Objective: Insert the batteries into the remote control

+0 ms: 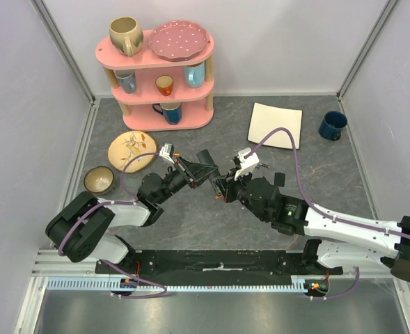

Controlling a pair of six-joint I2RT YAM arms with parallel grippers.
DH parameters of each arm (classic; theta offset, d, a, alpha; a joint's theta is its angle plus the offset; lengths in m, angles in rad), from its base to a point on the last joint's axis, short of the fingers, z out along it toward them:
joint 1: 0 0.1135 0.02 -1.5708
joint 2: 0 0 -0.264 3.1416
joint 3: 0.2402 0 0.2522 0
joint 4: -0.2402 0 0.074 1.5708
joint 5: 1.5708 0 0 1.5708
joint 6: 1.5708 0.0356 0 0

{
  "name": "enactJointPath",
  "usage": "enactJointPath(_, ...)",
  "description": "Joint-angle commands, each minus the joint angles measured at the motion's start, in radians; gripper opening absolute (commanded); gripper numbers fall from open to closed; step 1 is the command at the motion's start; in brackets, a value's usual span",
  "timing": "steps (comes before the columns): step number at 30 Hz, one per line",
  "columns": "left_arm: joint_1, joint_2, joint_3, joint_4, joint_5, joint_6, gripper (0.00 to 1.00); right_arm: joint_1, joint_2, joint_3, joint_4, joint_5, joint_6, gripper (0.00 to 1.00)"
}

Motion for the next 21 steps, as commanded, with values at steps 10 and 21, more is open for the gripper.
enactJointPath(10,-0.006,-0.102,-0.005,0.165,-0.089,0.060,0.02,0.008,0.102,0.093,-0.183,-0.052,0.070,0.00)
enactJointPath(21,-0.006,-0.104,-0.014,0.175,-0.086,0.059,0.02,0.007,0.118,0.120,-0.226,-0.014,0.085,0.11)
